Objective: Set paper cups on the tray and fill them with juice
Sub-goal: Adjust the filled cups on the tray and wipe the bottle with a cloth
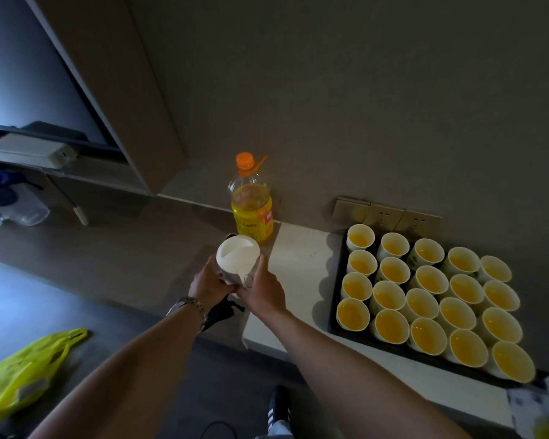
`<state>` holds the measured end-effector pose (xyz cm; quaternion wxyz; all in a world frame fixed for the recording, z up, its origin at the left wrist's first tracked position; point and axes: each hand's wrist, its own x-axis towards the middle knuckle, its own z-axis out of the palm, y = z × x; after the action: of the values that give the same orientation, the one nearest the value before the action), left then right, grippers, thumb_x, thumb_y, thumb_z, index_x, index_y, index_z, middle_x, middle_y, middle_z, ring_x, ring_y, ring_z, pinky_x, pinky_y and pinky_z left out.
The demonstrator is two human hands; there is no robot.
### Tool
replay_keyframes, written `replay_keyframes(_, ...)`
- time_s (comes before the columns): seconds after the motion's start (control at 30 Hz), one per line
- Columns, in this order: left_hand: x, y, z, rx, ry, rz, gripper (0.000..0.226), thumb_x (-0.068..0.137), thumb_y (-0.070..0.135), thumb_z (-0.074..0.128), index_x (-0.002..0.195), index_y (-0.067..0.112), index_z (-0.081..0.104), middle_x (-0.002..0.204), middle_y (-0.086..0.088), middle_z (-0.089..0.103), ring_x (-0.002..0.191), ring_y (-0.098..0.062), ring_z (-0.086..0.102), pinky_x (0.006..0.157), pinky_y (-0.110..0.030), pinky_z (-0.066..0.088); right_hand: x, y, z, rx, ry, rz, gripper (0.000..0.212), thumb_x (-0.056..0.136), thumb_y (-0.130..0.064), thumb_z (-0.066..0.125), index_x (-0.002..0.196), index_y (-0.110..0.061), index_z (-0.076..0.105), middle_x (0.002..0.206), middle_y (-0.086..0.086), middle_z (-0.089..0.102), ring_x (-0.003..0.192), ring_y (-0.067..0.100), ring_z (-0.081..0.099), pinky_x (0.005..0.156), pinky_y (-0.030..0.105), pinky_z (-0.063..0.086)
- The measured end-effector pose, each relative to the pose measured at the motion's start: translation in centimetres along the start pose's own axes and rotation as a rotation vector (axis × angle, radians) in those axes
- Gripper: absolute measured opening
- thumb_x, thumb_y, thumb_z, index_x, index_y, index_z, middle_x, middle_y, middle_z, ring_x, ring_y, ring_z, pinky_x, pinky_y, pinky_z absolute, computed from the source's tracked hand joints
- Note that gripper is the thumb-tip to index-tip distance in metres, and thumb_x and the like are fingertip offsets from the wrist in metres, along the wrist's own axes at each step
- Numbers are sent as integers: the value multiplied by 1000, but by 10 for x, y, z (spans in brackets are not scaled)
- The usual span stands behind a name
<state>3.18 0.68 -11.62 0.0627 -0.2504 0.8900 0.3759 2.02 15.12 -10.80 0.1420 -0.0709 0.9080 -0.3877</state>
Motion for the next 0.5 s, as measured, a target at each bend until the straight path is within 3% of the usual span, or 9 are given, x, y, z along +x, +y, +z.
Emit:
replay_keyframes(0.13,-2,10,12,8,-25,43,89,72,29,91,148,30,44,131,2,66,129,-23,56,104,-43,48,-3,12,-12,-27,34,19,104,83,-39,78,156,-22,5,137,4,58,118,25,63,90,37,56)
replay_keyframes(0.5,-1,47,54,22,-101,165,92,69,29,92,148,34,46,133,3,66,127,-24,58,104,-44,49,-14,46,-49,-62,137,122,98,86,-40,75,156,-19,9,135,8,58,115,28,63,87,40,54)
